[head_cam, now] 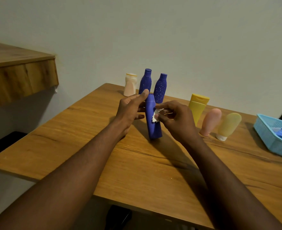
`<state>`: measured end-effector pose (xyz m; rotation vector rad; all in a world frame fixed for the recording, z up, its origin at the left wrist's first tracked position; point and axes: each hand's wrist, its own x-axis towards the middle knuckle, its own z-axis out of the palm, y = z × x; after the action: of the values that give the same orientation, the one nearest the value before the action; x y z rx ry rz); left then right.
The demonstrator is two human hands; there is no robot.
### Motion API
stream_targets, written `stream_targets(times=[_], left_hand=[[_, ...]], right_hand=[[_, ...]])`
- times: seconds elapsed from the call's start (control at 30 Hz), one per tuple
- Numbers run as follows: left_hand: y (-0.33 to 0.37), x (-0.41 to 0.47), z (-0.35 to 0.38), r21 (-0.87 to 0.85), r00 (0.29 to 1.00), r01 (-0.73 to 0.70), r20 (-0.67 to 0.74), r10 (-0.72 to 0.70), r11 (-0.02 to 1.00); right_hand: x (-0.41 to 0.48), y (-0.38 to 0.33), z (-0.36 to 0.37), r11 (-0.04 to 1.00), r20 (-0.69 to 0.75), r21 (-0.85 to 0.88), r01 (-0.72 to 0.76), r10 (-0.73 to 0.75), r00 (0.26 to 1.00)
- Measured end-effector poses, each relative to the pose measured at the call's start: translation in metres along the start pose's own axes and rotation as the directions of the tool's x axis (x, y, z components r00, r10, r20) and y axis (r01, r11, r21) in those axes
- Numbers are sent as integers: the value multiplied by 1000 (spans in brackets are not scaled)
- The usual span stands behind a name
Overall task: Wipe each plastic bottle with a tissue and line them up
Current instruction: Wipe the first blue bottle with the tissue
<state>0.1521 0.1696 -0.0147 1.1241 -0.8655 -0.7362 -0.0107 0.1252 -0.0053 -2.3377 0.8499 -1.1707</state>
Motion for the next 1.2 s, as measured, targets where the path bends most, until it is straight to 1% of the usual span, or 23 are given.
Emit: stream_targets(times=[0.1, 0.2, 0.37, 0.43, 0.5, 0.6, 0.73, 0.83, 0.93, 1.0, 1.07, 1.1, 1.2], left_hand=[[1, -1, 1, 31, 1000, -6, 25, 5, 999], [3, -4, 2, 49, 997, -16, 80, 12, 999], [5, -5, 3, 50, 990, -17, 138, 10, 999], [4, -6, 5, 34, 990, -23, 142, 18, 999], [4, -6, 5, 19, 989, -29, 148, 25, 999], [3, -6, 4, 36, 989, -46, 144, 40, 998], [2, -4, 2, 24, 993, -58, 104, 55, 998], [3, -3, 1, -10, 997, -59, 59, 59, 998], [6, -5, 1, -24, 997, -71, 28, 72, 997], [8, -5, 2, 15, 996, -86, 33, 86, 996], [10, -7, 4, 64, 992, -111, 66, 107, 992], [11, -7, 5, 77, 989, -124, 93, 117, 989], [12, -8, 6, 132, 975, -170, 168, 147, 976]], right_hand=[[0, 1, -1, 1000, -11, 2, 5, -5, 1000], [0, 1, 1, 999, -26, 15, 46, -46, 999], [4, -1, 4, 990, -161, 45, 135, -127, 979], [6, -3, 6, 989, -211, 58, 133, -118, 970], [7, -4, 8, 993, -229, 78, 88, -68, 971], [7, -3, 10, 992, -185, 123, 5, 17, 983], [4, 0, 4, 990, -95, 130, -51, 64, 993], [-1, 3, -1, 981, 46, 125, -147, 142, 989], [-2, 5, -6, 963, 231, 107, -248, 219, 948], [-2, 6, -10, 954, 304, 89, -285, 247, 920], [-2, 6, -14, 951, 310, 111, -289, 243, 919], [-3, 6, -16, 948, 289, 143, -284, 234, 928], [-2, 8, -20, 925, 168, 270, -266, 227, 959]])
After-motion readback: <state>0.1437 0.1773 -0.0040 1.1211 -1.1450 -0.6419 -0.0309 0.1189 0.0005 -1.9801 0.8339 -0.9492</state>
